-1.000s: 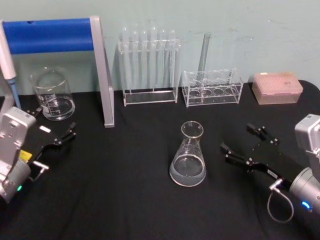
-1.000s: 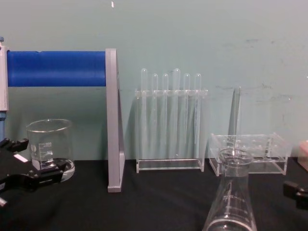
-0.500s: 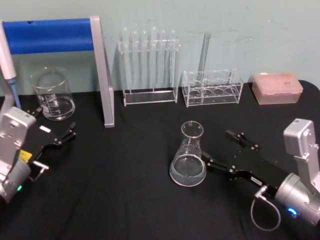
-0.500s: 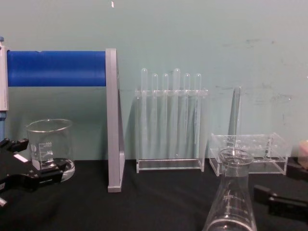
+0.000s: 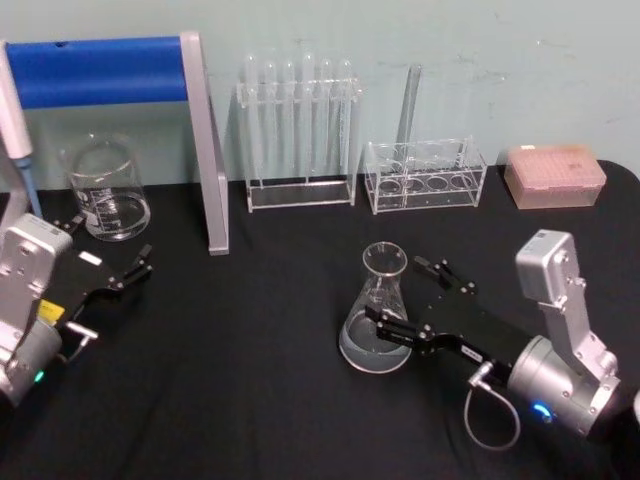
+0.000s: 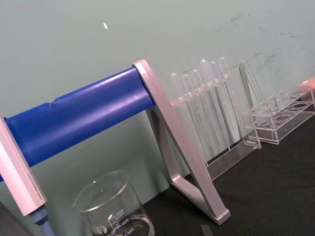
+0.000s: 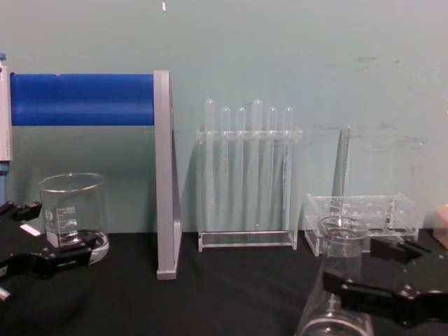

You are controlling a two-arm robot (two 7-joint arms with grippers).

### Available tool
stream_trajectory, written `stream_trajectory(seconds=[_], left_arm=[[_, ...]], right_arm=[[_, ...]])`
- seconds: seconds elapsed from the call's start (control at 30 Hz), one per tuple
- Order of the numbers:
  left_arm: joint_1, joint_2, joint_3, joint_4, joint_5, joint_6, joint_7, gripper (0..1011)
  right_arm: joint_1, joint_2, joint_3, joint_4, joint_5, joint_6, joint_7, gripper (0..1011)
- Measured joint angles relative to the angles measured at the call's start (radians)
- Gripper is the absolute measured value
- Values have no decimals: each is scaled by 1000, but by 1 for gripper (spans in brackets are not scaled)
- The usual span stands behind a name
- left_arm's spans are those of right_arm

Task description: Grasp the erlenmeyer flask with one hand, shake it three times, then place it back.

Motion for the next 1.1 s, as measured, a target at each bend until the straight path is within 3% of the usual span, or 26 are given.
stream_trajectory(seconds=[0.57, 1.1], left_arm=[[0, 0, 0, 0, 0, 0, 0, 1001], [0, 0, 0, 0, 0, 0, 0, 1001]], right_arm=[[62, -90, 7, 67, -52, 19, 3, 1000], [63, -99, 14, 68, -60, 20, 7, 1000]])
